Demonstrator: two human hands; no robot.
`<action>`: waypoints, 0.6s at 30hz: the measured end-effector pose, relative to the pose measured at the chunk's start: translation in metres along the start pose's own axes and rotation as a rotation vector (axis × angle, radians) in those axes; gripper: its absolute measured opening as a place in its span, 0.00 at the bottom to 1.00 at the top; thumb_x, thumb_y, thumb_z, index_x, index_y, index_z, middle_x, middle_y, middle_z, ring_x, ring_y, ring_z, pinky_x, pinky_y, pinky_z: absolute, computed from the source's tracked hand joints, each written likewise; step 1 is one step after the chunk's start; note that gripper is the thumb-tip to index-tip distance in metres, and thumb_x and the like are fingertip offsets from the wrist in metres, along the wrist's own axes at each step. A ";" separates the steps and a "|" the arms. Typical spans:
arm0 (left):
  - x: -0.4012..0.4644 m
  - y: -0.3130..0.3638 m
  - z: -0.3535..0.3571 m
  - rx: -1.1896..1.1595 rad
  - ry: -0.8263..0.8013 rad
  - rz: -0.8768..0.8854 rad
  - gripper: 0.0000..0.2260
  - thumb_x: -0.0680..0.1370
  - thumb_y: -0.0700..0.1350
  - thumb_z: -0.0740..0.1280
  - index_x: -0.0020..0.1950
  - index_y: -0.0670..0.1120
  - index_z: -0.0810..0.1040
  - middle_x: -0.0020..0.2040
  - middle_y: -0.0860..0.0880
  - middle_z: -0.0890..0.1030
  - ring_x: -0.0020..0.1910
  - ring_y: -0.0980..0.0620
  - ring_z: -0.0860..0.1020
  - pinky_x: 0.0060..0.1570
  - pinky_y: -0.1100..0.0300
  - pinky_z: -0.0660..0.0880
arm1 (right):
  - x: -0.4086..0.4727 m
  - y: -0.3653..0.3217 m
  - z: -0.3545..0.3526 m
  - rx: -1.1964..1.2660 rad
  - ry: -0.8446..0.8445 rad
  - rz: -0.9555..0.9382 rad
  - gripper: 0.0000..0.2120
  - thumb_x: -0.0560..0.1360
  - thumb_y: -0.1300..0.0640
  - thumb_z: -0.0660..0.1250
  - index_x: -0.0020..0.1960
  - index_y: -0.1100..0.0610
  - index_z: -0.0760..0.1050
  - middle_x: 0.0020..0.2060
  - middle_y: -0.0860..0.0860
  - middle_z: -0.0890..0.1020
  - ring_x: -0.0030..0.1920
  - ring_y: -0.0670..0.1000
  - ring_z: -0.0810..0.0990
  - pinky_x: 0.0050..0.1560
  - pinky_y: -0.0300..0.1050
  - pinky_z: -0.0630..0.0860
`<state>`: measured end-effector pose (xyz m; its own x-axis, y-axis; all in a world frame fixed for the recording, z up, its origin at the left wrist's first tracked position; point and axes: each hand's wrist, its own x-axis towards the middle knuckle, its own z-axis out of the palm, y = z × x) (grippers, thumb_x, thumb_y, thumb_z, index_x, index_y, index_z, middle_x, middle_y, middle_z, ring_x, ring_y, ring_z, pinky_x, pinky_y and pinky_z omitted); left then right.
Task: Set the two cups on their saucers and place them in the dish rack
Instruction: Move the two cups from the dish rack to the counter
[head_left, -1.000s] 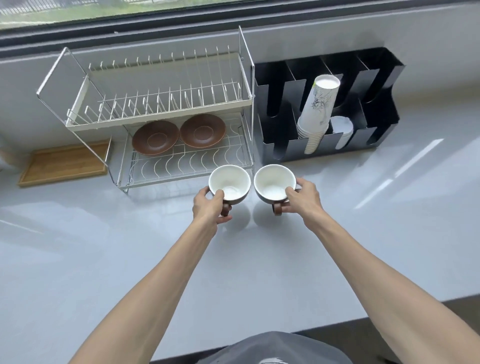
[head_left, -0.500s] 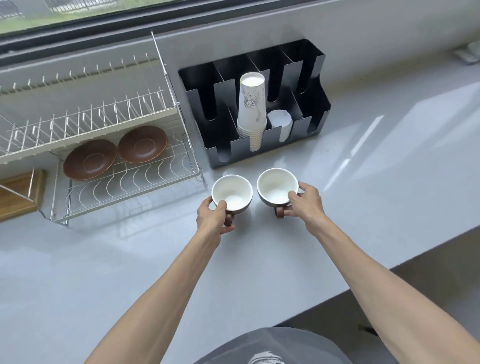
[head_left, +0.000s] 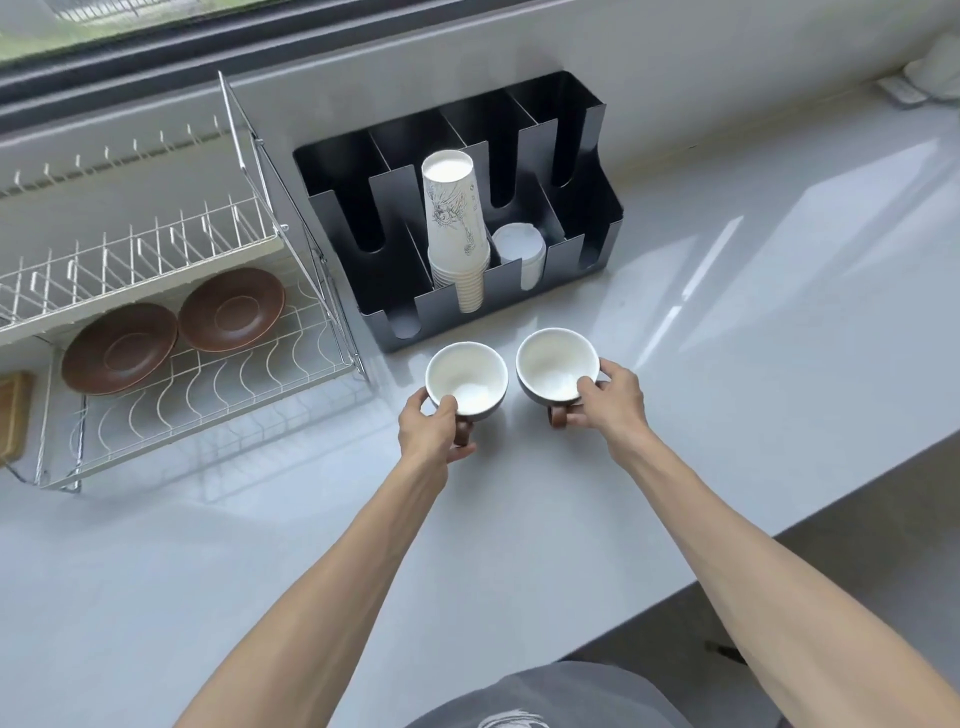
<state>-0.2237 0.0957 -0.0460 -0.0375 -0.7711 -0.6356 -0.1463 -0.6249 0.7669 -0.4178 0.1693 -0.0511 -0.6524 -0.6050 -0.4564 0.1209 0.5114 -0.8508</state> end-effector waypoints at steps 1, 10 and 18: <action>0.001 0.001 0.003 -0.008 0.006 -0.004 0.23 0.79 0.39 0.61 0.75 0.49 0.69 0.37 0.45 0.78 0.38 0.45 0.75 0.36 0.54 0.83 | 0.002 -0.002 0.000 -0.001 0.002 0.001 0.23 0.76 0.65 0.57 0.68 0.54 0.73 0.55 0.58 0.82 0.35 0.57 0.88 0.48 0.55 0.85; 0.012 0.005 0.010 -0.040 0.041 -0.035 0.24 0.80 0.39 0.62 0.76 0.49 0.68 0.37 0.46 0.78 0.34 0.48 0.76 0.36 0.54 0.83 | 0.024 -0.008 0.009 0.023 -0.001 0.016 0.22 0.75 0.65 0.57 0.67 0.54 0.73 0.55 0.61 0.83 0.34 0.59 0.87 0.48 0.56 0.84; 0.021 0.005 0.012 -0.069 0.048 -0.050 0.24 0.79 0.38 0.61 0.75 0.49 0.68 0.37 0.46 0.78 0.36 0.49 0.77 0.38 0.53 0.83 | 0.030 -0.011 0.014 0.031 -0.009 0.028 0.22 0.75 0.66 0.56 0.66 0.54 0.73 0.53 0.60 0.83 0.31 0.57 0.87 0.50 0.57 0.84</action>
<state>-0.2372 0.0778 -0.0562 0.0158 -0.7424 -0.6698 -0.0782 -0.6687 0.7394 -0.4282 0.1369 -0.0593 -0.6416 -0.5963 -0.4825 0.1620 0.5096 -0.8450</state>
